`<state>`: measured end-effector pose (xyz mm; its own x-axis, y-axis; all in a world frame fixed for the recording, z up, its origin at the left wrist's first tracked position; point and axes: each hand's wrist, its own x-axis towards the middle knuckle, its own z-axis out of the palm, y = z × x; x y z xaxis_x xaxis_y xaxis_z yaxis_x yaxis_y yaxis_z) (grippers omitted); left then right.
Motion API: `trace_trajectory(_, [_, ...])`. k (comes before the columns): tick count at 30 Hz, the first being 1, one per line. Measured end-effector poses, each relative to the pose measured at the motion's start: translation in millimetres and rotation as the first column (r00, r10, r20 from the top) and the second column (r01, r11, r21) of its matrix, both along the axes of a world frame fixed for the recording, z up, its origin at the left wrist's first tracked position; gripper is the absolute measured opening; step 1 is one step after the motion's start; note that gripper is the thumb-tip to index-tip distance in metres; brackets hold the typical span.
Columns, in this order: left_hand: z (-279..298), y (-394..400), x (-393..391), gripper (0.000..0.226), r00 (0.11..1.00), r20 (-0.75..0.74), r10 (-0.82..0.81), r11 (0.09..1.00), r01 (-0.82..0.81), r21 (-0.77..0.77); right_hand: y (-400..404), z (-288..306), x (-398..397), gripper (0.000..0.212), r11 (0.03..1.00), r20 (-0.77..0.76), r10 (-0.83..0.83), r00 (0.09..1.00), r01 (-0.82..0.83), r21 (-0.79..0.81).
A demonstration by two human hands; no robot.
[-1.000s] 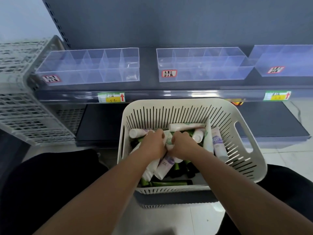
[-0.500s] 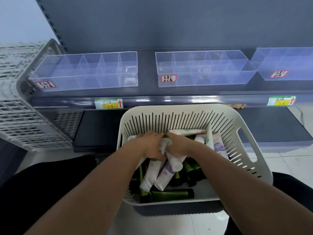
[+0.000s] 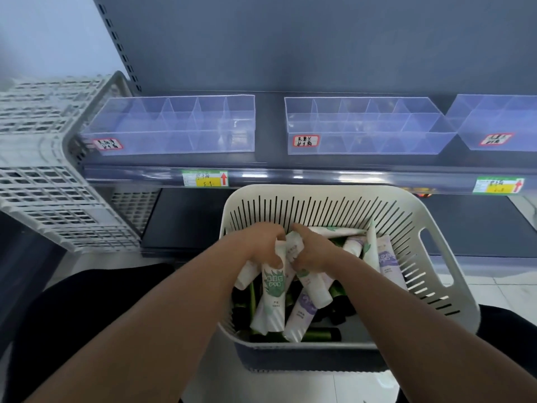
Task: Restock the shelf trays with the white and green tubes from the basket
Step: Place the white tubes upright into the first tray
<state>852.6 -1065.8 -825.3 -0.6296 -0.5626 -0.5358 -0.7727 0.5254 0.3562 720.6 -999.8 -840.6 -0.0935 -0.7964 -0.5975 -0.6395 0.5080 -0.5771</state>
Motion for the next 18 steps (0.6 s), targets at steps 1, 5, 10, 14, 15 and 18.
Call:
trace_trajectory(1, [4.3,0.3,1.2,0.043,1.000,0.000,0.008,1.000,-0.008,-0.007,3.4,2.3,1.0,0.095,0.998,0.036,-0.036,0.999,0.038,-0.045])
trace_trajectory(5, [25.8,7.9,4.3,0.018,0.997,-0.066,0.039,0.995,-0.045,-0.086,15.4,20.3,2.8,0.049,0.966,-0.045,-0.057,0.997,0.044,-0.256])
trace_trajectory(10, [66.4,10.9,11.9,0.021,0.976,-0.206,0.075,0.973,-0.116,-0.200,23.5,56.3,-0.5,0.018,0.896,-0.125,-0.103,0.987,0.038,-0.443])
trace_trajectory(14, [97.8,10.6,20.5,0.021,0.923,-0.364,0.126,0.941,-0.227,-0.250,19.3,93.0,1.3,0.007,0.826,-0.193,-0.207,0.959,0.066,-0.560])
trace_trajectory(15, [106.0,9.4,23.6,0.020,0.905,-0.401,0.143,0.926,-0.265,-0.268,16.4,103.3,2.8,0.008,0.805,-0.191,-0.225,0.955,0.072,-0.589])
trace_trajectory(18, [134.6,2.4,34.9,0.019,0.834,-0.522,0.178,0.884,-0.369,-0.288,4.0,136.5,9.9,0.005,0.742,-0.177,-0.233,0.956,0.058,-0.668])
